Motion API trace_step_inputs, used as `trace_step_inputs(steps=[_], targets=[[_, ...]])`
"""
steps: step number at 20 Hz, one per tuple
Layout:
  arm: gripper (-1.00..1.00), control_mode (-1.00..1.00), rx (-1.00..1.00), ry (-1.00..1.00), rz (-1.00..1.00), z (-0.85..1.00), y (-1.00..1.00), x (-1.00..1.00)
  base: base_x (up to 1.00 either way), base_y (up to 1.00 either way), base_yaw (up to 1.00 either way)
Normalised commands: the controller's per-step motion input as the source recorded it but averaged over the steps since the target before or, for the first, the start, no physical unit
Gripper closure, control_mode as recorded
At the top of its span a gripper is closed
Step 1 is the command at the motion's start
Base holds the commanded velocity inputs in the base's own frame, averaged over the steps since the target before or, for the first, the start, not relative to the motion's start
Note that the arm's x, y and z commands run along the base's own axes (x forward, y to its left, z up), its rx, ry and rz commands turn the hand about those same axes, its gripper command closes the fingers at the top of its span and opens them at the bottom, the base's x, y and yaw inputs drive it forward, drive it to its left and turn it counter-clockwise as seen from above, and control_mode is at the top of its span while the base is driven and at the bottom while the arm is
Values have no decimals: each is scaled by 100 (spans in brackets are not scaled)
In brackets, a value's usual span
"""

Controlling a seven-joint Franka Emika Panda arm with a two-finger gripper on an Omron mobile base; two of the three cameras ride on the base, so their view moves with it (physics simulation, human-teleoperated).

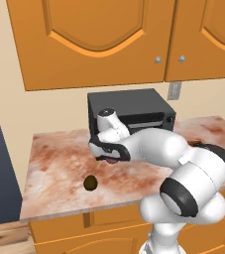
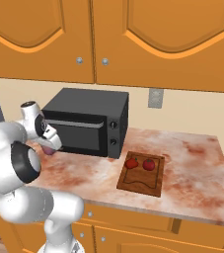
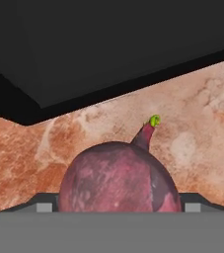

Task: Place the avocado, onion, tomato, and bell pepper on the cutting board.

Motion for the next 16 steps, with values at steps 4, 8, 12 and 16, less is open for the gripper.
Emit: trace_step_inputs(steps=[4,8,12,16], targets=[[100,-100,2,0,-2,0,-62,-8,0,0,0],[100,-100,2,1,-5,0,-70,0,0,0,0],[100,-100,3,4,-7,0,-70,0,0,0,0],[100,-100,3,6,-10,0,-73,0,0,0,0]])
